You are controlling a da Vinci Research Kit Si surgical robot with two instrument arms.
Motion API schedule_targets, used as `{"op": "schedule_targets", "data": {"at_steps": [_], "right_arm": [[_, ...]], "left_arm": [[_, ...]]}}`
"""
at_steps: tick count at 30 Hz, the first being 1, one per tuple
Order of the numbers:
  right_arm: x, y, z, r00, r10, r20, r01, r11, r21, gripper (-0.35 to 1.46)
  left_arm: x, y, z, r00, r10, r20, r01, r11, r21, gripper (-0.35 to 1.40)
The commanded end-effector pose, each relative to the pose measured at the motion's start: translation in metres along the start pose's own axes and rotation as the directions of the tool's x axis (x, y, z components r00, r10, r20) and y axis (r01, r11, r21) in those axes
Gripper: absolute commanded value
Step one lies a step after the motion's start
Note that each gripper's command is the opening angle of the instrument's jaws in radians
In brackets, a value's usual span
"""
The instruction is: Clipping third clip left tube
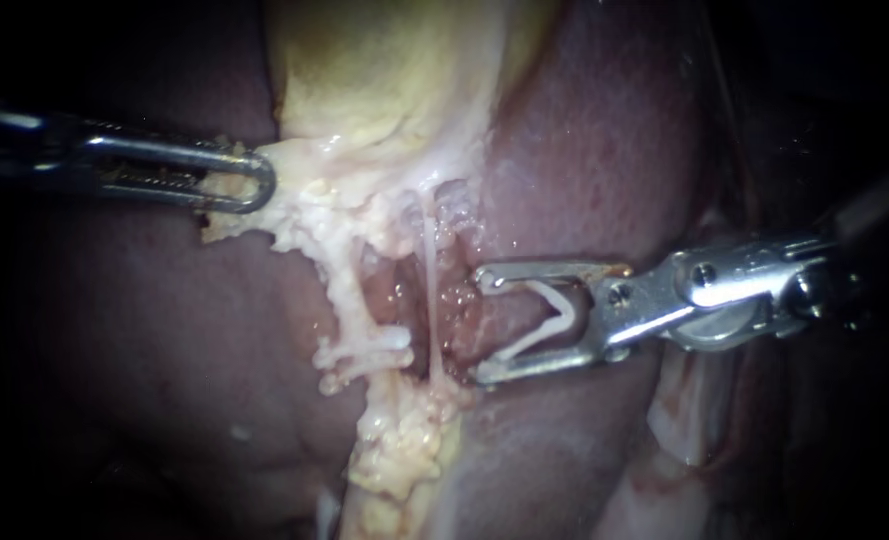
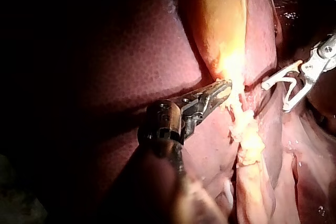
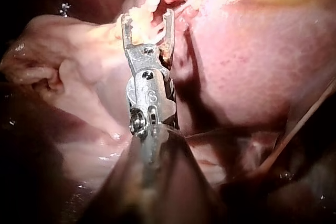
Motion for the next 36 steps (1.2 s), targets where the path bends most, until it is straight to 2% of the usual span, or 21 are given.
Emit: {"op": "schedule_targets", "data": {"at_steps": [1,7,14,22,28,33,36], "right_arm": [[-0.0001,0.0000,0.0005,1.000,0.004,-0.002,-0.004,1.000,0.003,0.50],[-0.0009,0.0007,0.0033,0.998,0.056,-0.037,-0.055,0.998,0.021,0.50],[-0.0031,0.0021,0.0054,0.996,0.075,-0.039,-0.074,0.997,0.025,0.50],[-0.0055,0.0039,0.0059,0.995,0.089,-0.044,-0.088,0.995,0.037,0.50],[-0.0060,0.0047,0.0059,0.994,0.087,-0.068,-0.084,0.995,0.055,0.50],[-0.0056,0.0047,0.0064,0.987,0.100,-0.127,-0.085,0.989,0.117,0.49],[-0.0051,0.0047,0.0074,0.983,0.108,-0.146,-0.085,0.985,0.151,0.49]], "left_arm": [[0.0000,0.0000,0.0000,1.0000,0.000,0.000,0.000,1.000,0.000,-0.35],[0.0000,0.0000,0.0001,1.0000,-0.006,0.000,0.006,1.000,0.001,-0.35],[0.0000,0.0000,0.0001,1.0000,-0.006,0.000,0.006,1.000,0.001,-0.35],[-0.0001,0.0000,0.0001,1.0000,-0.006,0.000,0.006,1.000,0.001,-0.35],[-0.0001,0.0000,0.0001,1.0000,-0.006,0.000,0.006,1.000,0.001,-0.35],[-0.0001,0.0001,0.0001,1.0000,-0.006,0.000,0.006,1.000,0.001,-0.35],[-0.0001,0.0001,0.0001,1.0000,-0.006,0.000,0.006,1.000,0.001,-0.35]]}}
